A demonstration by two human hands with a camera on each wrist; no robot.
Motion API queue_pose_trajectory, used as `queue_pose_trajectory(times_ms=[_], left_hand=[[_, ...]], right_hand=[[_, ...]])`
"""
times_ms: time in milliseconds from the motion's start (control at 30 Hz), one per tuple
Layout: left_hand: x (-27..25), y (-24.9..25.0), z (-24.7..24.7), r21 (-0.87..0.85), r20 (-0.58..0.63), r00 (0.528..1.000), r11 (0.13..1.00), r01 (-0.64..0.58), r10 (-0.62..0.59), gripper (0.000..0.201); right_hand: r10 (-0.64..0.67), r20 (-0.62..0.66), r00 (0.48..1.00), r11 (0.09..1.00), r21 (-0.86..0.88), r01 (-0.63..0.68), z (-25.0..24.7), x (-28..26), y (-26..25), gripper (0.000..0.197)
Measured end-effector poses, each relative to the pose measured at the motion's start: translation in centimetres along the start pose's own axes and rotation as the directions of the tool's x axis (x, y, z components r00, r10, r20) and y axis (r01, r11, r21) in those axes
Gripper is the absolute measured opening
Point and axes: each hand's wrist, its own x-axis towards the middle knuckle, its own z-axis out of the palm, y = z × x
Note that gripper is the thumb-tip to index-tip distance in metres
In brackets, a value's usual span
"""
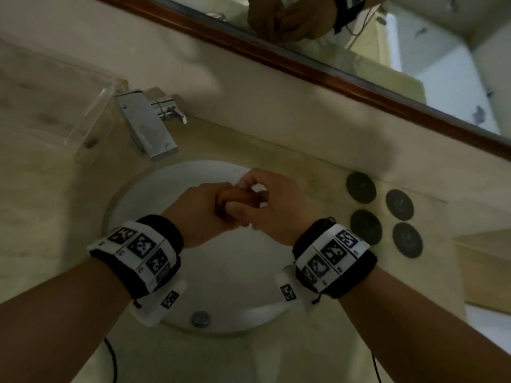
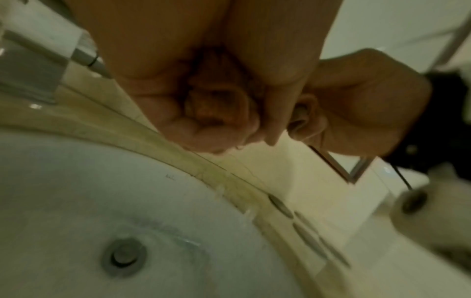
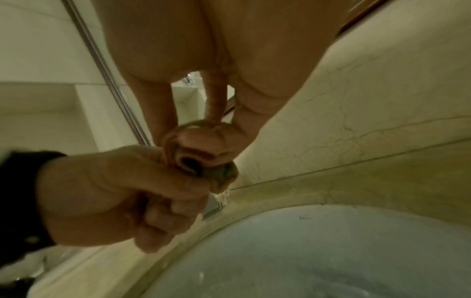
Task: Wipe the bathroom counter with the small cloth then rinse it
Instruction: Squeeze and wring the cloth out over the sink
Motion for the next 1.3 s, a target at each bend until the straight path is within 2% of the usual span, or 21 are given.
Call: queue_pose_trajectory(times_ms=[33, 100, 167, 233, 300, 400, 467, 533, 600, 666, 766, 866, 966, 1000, 1066, 1100, 1200, 1266, 1300], left_hand=[[-0.1, 0.2, -0.1, -0.087, -0.006, 1.000, 0.996, 0.023, -0.023, 0.007], [-0.5, 0.6, -0.4, -0.267, 0.020, 0.993, 0.956, 0.119, -0.117, 0.011], [-1.0, 1.0, -0.9, -0.389, 0.105, 0.977, 0.897, 0.210, -0.184, 0.017], [-1.4, 1.5, -1.2, -0.459, 0.218, 0.964, 0.856, 0.240, -0.153, 0.024], [-1.7, 1.9, -1.3, -0.442, 0.288, 0.951, 0.866, 0.234, -0.110, 0.019], [-1.7, 2.3, -1.3, -0.198, 0.223, 0.972, 0.974, 0.113, -0.068, 0.009], [-1.4, 2.4, -1.1, 0.063, 0.169, 0.985, 0.998, 0.022, -0.033, 0.013], [-1.3, 2.4, -0.7, 0.288, 0.158, 0.987, 0.957, -0.023, -0.024, 0.030], [-1.2, 2.0, -0.3, 0.457, 0.138, 0.990, 0.888, -0.040, -0.026, 0.036], [-1.2, 1.7, 0.2, 0.602, 0.119, 0.992, 0.797, -0.047, -0.031, 0.034], [-1.4, 1.5, 0.7, 0.696, 0.083, 0.995, 0.718, -0.015, -0.060, 0.032], [-1.8, 1.3, 0.9, 0.756, 0.029, 0.999, 0.655, 0.003, -0.038, 0.031], [-2.1, 1.3, 0.8, 0.792, 0.032, 0.999, 0.609, -0.035, 0.017, 0.010], [-2.1, 1.5, 0.7, 0.798, 0.040, 0.999, 0.601, -0.043, 0.018, 0.010], [-2.2, 1.6, 0.9, 0.813, 0.049, 0.999, 0.579, -0.053, 0.021, 0.017], [-2.2, 1.6, 1.0, 0.816, 0.041, 0.999, 0.575, -0.053, 0.034, 0.018], [-1.9, 1.5, 0.9, 0.770, -0.023, 0.999, 0.638, -0.002, 0.031, 0.016], [-1.2, 0.7, 0.3, 0.668, -0.062, 0.996, 0.739, 0.088, -0.063, 0.023], [-0.9, 0.3, 0.0, 0.601, -0.064, 0.992, 0.789, 0.128, -0.112, 0.027]], right_hand=[[-0.070, -0.033, 0.997, 0.996, -0.059, 0.068, -0.1, -0.3, 0.2, 0.033], [-0.254, -0.044, 0.966, 0.942, -0.240, 0.237, -0.3, -1.2, 0.6, 0.053], [-0.375, 0.053, 0.926, 0.842, -0.397, 0.364, 0.0, -1.9, 0.7, 0.076], [-0.415, 0.148, 0.898, 0.769, -0.469, 0.433, 0.9, -2.1, 0.9, 0.088], [-0.464, 0.159, 0.872, 0.711, -0.520, 0.473, 1.9, -1.6, 1.0, 0.087], [-0.502, 0.081, 0.861, 0.670, -0.593, 0.446, 3.1, -1.1, 0.3, 0.071], [-0.456, 0.024, 0.890, 0.667, -0.653, 0.359, 3.4, -0.7, -0.2, 0.048], [-0.383, 0.023, 0.923, 0.653, -0.701, 0.288, 3.3, -0.6, -0.7, 0.022], [-0.263, 0.087, 0.961, 0.630, -0.739, 0.239, 3.1, -0.4, -1.3, 0.007], [-0.127, 0.158, 0.979, 0.598, -0.776, 0.203, 3.0, -0.4, -1.6, 0.014], [-0.044, 0.173, 0.984, 0.654, -0.740, 0.159, 2.9, -0.2, -2.2, 0.021], [0.134, 0.234, 0.963, 0.767, -0.639, 0.049, 2.9, 0.3, -2.6, 0.025], [0.316, 0.354, 0.880, 0.870, -0.478, -0.120, 3.0, 1.3, -2.2, 0.019], [0.348, 0.398, 0.849, 0.892, -0.418, -0.170, 3.1, 1.5, -2.0, 0.020], [0.352, 0.458, 0.816, 0.925, -0.301, -0.230, 2.9, 1.7, -1.6, 0.024], [0.341, 0.459, 0.820, 0.934, -0.265, -0.240, 2.8, 1.6, -1.4, 0.028], [0.298, 0.359, 0.884, 0.937, -0.286, -0.199, 2.5, 0.9, -1.5, 0.024], [0.178, 0.287, 0.941, 0.940, -0.333, -0.077, 2.7, 0.2, -1.4, 0.012], [0.095, 0.241, 0.966, 0.938, -0.348, -0.005, 2.8, -0.2, -1.3, 0.013]])
